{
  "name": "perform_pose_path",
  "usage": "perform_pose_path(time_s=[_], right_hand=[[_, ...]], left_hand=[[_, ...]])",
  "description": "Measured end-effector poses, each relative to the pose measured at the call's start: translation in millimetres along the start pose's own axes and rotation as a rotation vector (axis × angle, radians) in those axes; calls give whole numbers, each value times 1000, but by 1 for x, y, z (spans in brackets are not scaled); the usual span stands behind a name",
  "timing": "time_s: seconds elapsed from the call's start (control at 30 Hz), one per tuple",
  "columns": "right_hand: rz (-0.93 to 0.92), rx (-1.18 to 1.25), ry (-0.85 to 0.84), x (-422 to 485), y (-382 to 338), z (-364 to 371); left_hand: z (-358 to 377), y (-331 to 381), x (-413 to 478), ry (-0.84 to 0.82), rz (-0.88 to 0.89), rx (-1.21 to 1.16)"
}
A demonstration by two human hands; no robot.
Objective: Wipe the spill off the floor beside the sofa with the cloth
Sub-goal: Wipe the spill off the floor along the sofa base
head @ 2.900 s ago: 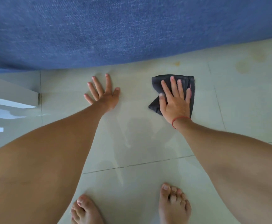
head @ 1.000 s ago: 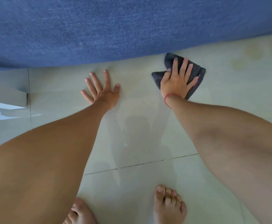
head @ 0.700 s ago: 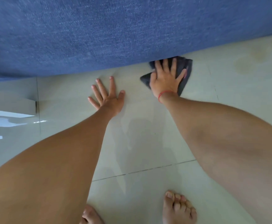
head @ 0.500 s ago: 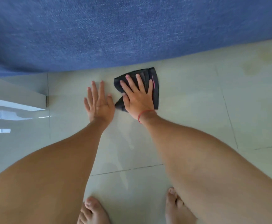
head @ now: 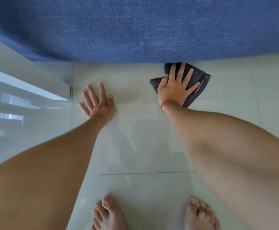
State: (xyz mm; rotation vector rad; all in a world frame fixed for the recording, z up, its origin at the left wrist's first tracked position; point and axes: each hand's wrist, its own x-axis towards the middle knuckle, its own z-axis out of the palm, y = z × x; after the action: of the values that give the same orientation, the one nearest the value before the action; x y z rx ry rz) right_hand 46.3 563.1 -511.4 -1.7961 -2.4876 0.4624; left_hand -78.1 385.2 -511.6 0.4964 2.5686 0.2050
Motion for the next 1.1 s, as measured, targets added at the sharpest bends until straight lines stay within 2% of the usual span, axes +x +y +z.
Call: perform_pose_path(time_s=[0.1,0.27,0.37,0.5,0.57,0.67,0.8,0.87,0.93,1.1], right_hand=[[-99,1,-36,-1,-40,10],[-517,-82,-136,-38,-74,26],[-693,-102,-185,-67,-61,25],[-885,-141,-220,-76,-2,8],[-878,-157,-198,-59,29,-2],[-685,-161,-147,-37,41,-8],[-366,-110,-75,-31,-7,7],[-279,-110,-81,-33,-36,16],[-292,-116,-102,-40,-61,23],[-588,-87,-168,-96,-87,35]], left_hand=[[-1,2,-1,-29,2,-3],[-17,-2,-3,-104,36,6],[-25,-15,-14,-67,76,1],[-22,-34,-30,-17,-42,-5],[-20,-39,-32,-39,-62,4],[-14,-41,-29,-30,-54,-3],[-10,-43,-26,-29,-52,-12],[-9,-44,-25,-29,-51,-20],[-8,-46,-24,-33,-47,-22],[-14,-49,-23,-57,-25,-62]])
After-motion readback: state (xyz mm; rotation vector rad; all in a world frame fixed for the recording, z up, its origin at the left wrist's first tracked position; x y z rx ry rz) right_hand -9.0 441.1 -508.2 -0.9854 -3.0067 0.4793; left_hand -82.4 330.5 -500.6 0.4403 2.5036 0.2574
